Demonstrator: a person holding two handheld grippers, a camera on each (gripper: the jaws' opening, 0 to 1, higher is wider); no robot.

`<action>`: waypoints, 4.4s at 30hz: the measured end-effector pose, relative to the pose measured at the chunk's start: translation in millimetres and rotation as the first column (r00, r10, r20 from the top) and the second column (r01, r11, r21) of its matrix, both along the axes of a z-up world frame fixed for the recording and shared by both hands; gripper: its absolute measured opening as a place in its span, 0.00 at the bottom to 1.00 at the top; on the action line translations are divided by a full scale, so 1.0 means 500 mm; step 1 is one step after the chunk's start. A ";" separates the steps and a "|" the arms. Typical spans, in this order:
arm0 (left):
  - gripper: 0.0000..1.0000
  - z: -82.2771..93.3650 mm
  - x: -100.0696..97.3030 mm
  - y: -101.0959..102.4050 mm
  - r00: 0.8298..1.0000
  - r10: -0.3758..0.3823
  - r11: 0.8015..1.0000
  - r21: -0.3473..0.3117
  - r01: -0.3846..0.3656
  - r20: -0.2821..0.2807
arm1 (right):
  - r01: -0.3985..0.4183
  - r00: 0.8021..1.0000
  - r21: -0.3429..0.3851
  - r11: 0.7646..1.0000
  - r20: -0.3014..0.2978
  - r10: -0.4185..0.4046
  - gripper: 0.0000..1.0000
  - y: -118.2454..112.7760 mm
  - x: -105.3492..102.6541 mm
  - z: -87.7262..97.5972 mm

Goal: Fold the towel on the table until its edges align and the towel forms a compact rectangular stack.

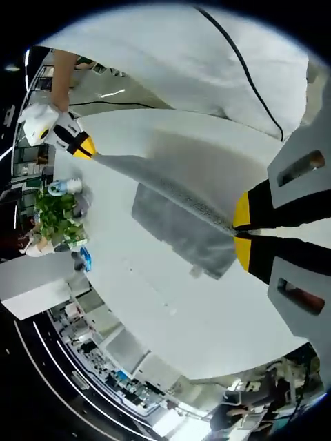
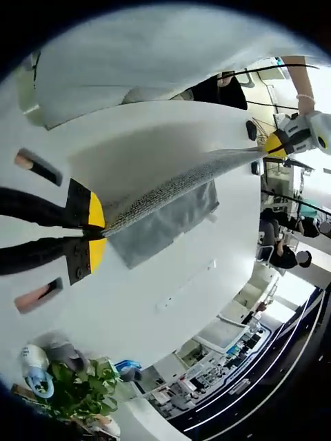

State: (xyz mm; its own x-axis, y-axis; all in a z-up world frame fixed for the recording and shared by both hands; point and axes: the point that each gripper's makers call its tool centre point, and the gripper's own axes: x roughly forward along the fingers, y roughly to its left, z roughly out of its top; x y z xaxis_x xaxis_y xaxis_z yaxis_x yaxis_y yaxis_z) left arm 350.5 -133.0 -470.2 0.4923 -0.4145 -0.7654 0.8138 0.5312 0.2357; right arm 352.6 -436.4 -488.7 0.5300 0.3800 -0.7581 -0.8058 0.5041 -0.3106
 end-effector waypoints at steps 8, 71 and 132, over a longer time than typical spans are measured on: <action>0.03 0.008 0.055 0.002 1.000 -0.003 1.000 0.030 0.002 0.027 | 0.017 1.000 -0.004 1.000 0.025 -0.017 0.00 0.006 0.050 0.008; 0.03 -0.257 0.325 0.018 0.977 0.126 0.992 0.014 -0.126 -0.172 | 0.141 0.965 -0.016 0.990 -0.221 -0.141 0.00 0.017 0.316 -0.238; 0.05 -0.339 0.359 -0.001 0.983 0.089 0.995 0.052 -0.082 -0.161 | 0.367 0.856 0.040 0.929 -0.405 -0.320 0.00 0.057 0.113 -0.302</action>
